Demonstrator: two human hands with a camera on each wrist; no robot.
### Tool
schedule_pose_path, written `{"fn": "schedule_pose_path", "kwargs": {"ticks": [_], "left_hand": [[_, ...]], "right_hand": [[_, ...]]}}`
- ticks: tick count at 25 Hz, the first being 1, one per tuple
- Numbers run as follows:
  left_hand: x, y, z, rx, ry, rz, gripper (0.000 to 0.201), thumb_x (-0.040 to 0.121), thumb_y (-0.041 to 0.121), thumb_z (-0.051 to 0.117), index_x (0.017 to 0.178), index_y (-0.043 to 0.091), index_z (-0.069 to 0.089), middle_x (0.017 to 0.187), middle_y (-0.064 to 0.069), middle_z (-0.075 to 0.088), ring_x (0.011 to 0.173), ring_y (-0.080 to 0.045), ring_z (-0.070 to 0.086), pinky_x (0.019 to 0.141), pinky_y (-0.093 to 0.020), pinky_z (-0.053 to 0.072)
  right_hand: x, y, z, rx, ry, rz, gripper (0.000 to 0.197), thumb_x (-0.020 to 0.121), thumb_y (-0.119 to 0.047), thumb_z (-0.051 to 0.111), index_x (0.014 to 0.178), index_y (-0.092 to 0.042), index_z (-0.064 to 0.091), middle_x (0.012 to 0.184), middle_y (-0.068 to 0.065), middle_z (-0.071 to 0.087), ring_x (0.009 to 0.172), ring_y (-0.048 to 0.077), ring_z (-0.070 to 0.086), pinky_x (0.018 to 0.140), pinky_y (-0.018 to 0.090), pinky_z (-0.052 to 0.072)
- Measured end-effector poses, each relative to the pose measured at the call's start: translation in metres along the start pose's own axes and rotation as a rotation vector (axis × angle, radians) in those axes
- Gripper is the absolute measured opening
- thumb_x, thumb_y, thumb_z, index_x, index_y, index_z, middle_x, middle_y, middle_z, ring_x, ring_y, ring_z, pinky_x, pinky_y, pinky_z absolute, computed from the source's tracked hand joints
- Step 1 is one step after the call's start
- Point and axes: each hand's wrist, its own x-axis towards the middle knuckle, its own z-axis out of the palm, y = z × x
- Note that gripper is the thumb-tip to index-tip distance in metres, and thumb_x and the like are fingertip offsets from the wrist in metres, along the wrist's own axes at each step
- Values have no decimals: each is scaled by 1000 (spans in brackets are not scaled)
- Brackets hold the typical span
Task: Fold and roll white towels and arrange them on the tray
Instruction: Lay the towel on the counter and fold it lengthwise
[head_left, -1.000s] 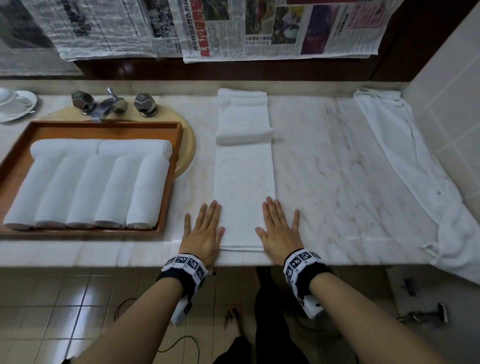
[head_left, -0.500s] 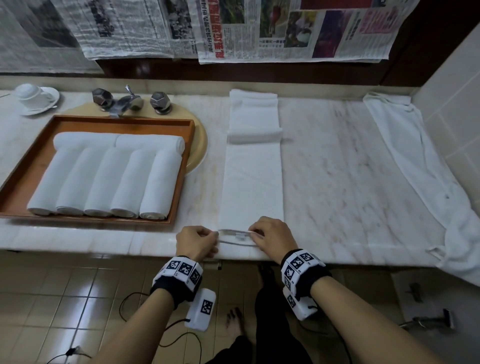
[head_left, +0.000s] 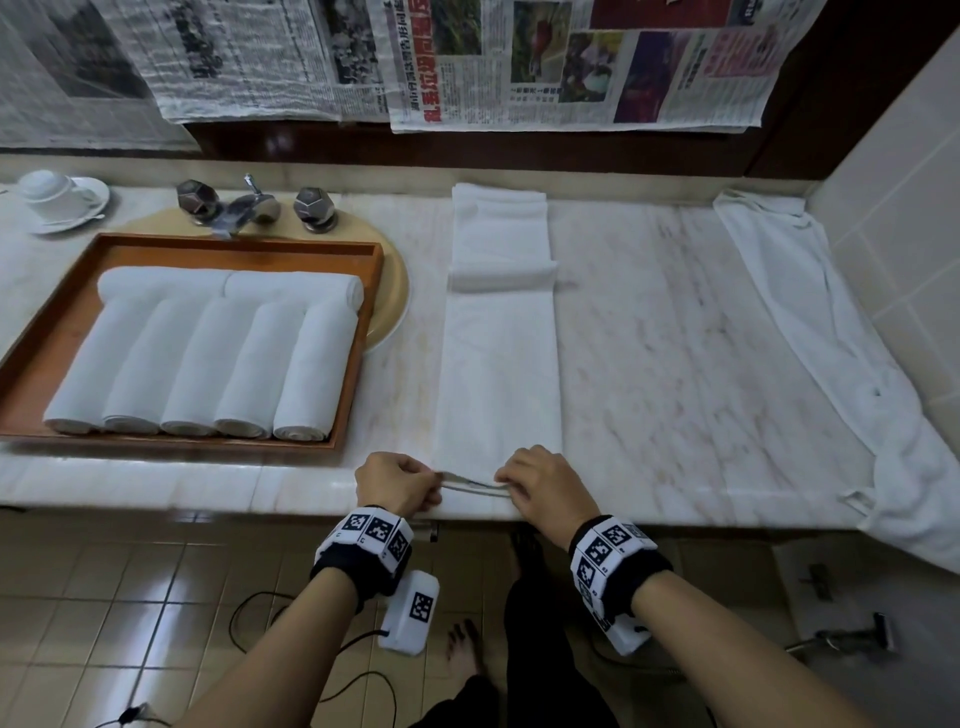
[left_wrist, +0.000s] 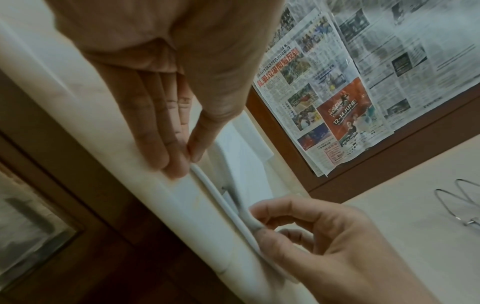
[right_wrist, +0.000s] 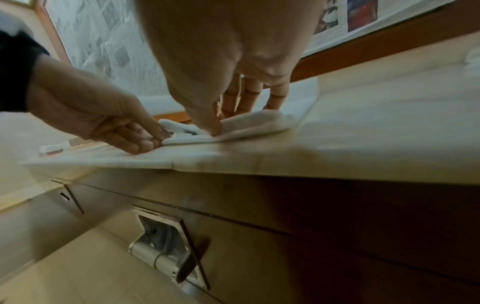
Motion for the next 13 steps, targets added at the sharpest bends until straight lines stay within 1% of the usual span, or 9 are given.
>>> {"fn": "schedule_pose_path", "kwargs": {"ticks": [1,4,5,8,9,10,11,12,13], "left_hand": [[1,0,0,2,-4,-3,11,77,10,78,70,5,71,58,-8,70,61,-22,72,71,-39,62],[0,2,-1,-5,-4,-13,10,79,7,76,71,3,71,59,-10,70,62,-23,72,71,-39,62],[0,2,-1,1,-10,-23,9,79,6,75,71,3,71,59,-10,70,62,-23,72,70,-39,62],[0,7,-4,60,-23,-36,10,78,6,69,69,6,72,57,-8,70,59,-22,72,70,-39,62],[2,11,-5,126,6,-16,10,77,10,68,68,9,72,57,-6,70,59,-21,71,70,-38,61],[3,17,-5,229,71,20,8,76,15,66,70,13,71,61,-3,71,62,-21,70,71,-36,60],[3,22,-2,345,160,79,7,77,20,65,77,16,70,73,-2,72,71,-21,69,75,-35,58],[5,27,4,417,227,175,13,80,22,63,91,17,68,93,-3,71,87,-23,66,82,-36,55],[9,30,14,439,208,299,27,85,23,60,111,16,64,116,-6,64,107,-26,59,93,-39,49]], "right_hand": [[-2,2,1,-2,-8,16,19,70,1,74,82,-14,72,81,-2,65,75,21,60,62,40,54],[-1,3,-2,55,27,36,18,73,1,69,84,-14,71,83,-3,63,80,16,56,70,30,50],[-1,2,-4,45,14,29,17,74,-1,68,84,-14,71,84,-3,63,81,16,55,70,30,49],[-6,0,-3,-19,-111,36,17,76,-11,64,88,-17,73,86,-5,64,82,17,57,72,37,50],[-5,0,-4,-15,-127,65,19,77,-16,60,89,-19,74,88,-7,65,84,16,57,75,37,48],[-1,-1,-7,2,-120,99,22,77,-20,56,90,-19,74,91,-8,66,87,15,57,79,37,47],[4,-1,-9,8,-92,134,26,78,-20,53,93,-19,74,97,-7,67,92,15,58,82,39,47],[9,0,-12,-22,-74,165,30,81,-19,50,100,-17,72,110,-3,66,104,18,58,88,44,47],[15,1,-14,-73,-119,207,36,85,-18,48,117,-16,66,131,1,58,122,22,50,98,51,43]]}}
